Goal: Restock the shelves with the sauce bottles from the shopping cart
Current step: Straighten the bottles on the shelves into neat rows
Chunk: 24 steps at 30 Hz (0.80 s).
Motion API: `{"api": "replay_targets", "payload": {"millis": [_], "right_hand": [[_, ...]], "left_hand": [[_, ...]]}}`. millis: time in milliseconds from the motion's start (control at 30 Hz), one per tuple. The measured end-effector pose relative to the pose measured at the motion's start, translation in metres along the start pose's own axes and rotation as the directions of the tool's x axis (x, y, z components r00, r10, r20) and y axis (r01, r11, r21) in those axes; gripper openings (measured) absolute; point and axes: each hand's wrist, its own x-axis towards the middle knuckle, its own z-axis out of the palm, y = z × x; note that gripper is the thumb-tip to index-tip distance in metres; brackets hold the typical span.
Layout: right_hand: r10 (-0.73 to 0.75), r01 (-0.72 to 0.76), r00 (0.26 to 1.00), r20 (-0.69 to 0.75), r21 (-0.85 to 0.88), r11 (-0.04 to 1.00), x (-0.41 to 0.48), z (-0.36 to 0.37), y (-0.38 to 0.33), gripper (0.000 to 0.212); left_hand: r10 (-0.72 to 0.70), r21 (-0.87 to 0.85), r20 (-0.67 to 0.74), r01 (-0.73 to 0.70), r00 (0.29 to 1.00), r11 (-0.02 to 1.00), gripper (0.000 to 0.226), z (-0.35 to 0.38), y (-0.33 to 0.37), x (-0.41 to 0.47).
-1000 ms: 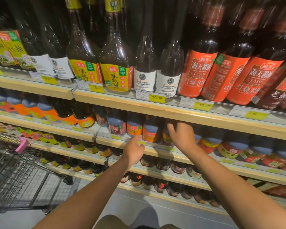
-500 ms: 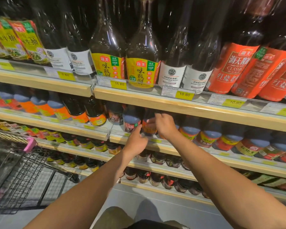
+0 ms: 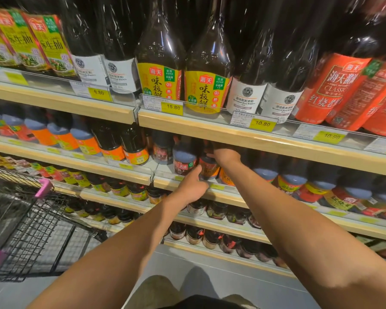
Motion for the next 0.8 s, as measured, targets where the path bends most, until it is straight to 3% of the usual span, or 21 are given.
{"api": "replay_targets", "payload": {"millis": [100,267,367,533,700,800], "right_hand": [[-0.010,0.010,1.000,-0.004,-0.054,0.998,-0.007,-0.001,-0.004,0.032],[0.046,-0.056,0.994,0.099,0.095,0.994,0.002,-0.004,-0.005,0.068],[0.006,-0.005,0.992,0.127,-0.002,1.000,-0.011,-0.010,-0.012,0.050],[0.012,0.008,0.990,0.142,-0.138,0.990,-0.025,-0.023,-0.011,0.042],[-0.013,-0.028,0.979,0.201,0.198,0.980,-0.027,-0.031,0.003,0.013],[-0.057,0.015,0.966,0.253,0.162,0.987,-0.026,-0.033,-0.001,0.019]], "left_hand": [[-0.006,0.007,-0.009,0.006,1.000,1.000,0.075,0.002,0.000,-0.001],[-0.022,-0.028,-0.039,0.021,0.999,0.999,0.075,0.003,0.000,-0.010],[-0.043,-0.055,-0.075,0.038,0.996,0.998,0.077,0.004,-0.001,-0.018],[-0.035,-0.116,-0.126,0.020,0.991,0.993,0.075,0.008,-0.001,-0.032],[-0.081,-0.204,-0.160,0.047,0.984,0.978,0.080,0.012,-0.001,-0.048],[-0.130,-0.267,-0.183,0.078,0.975,0.961,0.075,0.010,-0.005,-0.050]]}}
